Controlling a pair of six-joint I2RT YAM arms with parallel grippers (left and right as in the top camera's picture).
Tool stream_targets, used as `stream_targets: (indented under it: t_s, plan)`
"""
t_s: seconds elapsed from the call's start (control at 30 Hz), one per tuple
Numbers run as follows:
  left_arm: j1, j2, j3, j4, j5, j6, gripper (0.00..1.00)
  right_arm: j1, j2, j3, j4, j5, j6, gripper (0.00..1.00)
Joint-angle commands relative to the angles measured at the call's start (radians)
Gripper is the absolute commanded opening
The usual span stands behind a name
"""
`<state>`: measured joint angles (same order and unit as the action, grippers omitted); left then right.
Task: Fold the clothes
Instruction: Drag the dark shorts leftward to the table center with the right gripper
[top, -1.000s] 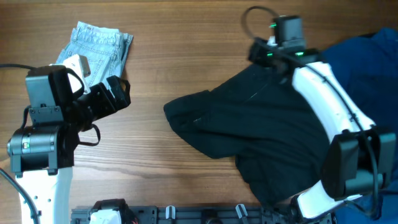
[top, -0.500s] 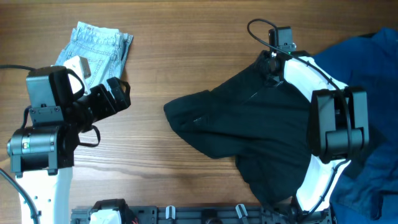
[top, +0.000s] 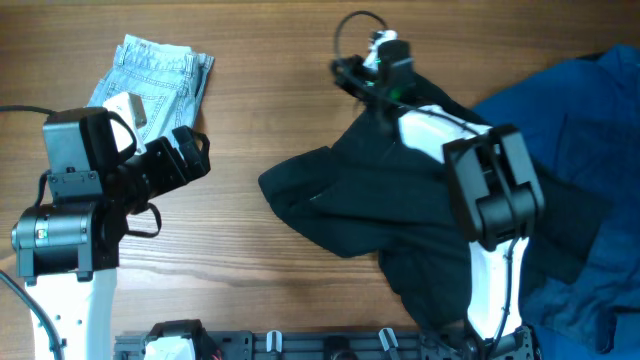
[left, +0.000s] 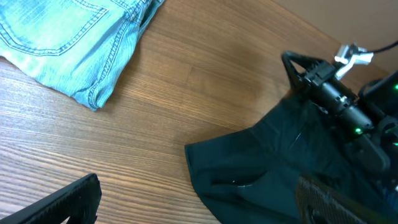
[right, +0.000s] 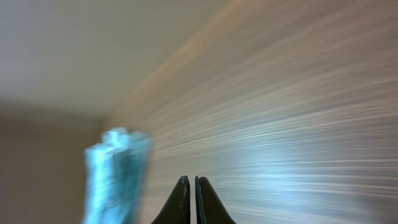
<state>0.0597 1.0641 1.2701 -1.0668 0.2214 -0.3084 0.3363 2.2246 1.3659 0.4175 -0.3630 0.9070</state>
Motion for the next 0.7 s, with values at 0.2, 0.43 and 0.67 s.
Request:
stream_targets:
  t_s: [0.2,0.43,0.67]
  plan:
    - [-0.004,0.01,0.015,-0.029,0.021,0.066,1.0,0.022,-0.051,0.202,-0.478,0.037,-0.264,0.31]
    - [-0.004,0.027,0.015,-0.023,0.021,0.066,1.0,-0.08,-0.052,0.52,-1.006,0.353,-0.604,0.56]
    - [-0.004,0.032,0.015,-0.023,0.021,0.065,1.0,-0.153,0.007,0.519,-1.032,0.389,-0.541,0.67]
